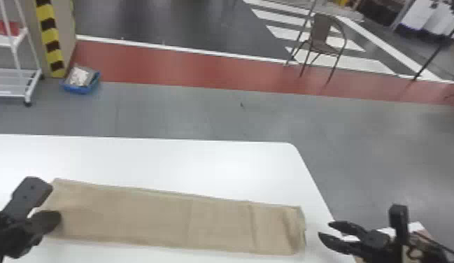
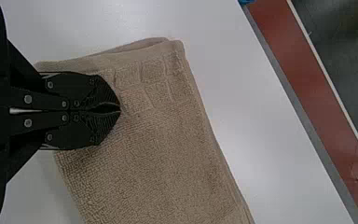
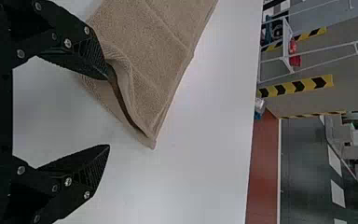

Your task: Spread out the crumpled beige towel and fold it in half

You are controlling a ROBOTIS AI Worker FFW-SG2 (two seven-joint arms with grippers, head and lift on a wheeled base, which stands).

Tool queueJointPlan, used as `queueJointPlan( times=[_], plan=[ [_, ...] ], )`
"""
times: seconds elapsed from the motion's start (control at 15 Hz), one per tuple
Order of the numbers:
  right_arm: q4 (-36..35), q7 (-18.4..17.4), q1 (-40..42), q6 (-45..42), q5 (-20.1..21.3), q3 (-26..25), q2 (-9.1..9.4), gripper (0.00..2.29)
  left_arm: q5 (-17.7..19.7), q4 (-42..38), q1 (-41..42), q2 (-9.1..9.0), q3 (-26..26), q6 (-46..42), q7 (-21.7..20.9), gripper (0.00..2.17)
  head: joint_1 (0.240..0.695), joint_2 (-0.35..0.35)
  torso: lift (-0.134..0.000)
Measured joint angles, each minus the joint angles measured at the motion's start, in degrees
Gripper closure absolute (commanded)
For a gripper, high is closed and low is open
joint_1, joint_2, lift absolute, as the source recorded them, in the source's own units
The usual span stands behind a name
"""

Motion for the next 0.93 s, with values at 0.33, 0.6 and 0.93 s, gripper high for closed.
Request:
queueJointPlan(
  times=[0.33, 0.6, 0.93],
  plan=[
    [3.0, 0.0, -2.8, -0.4, 0.5, 3.1, 1.57, 0.59, 0.5, 0.8, -0.5, 0.31, 0.1, -1.7, 0.1, 1.53, 0.695, -0.350, 0.000],
    [3.9, 0.8, -3.6, 0.5, 1.1, 4.0, 1.80, 0.82, 1.0, 0.8, -0.7, 0.81, 0.1, -2.1, 0.1, 1.53, 0.695, -0.337, 0.000],
    [4.0, 2.4, -3.4, 1.4, 0.9, 3.6, 1.65, 0.82, 1.1, 0.7, -0.8, 0.93, 0.5, -2.1, 0.0, 1.53, 0.695, -0.333, 0.000]
  ],
)
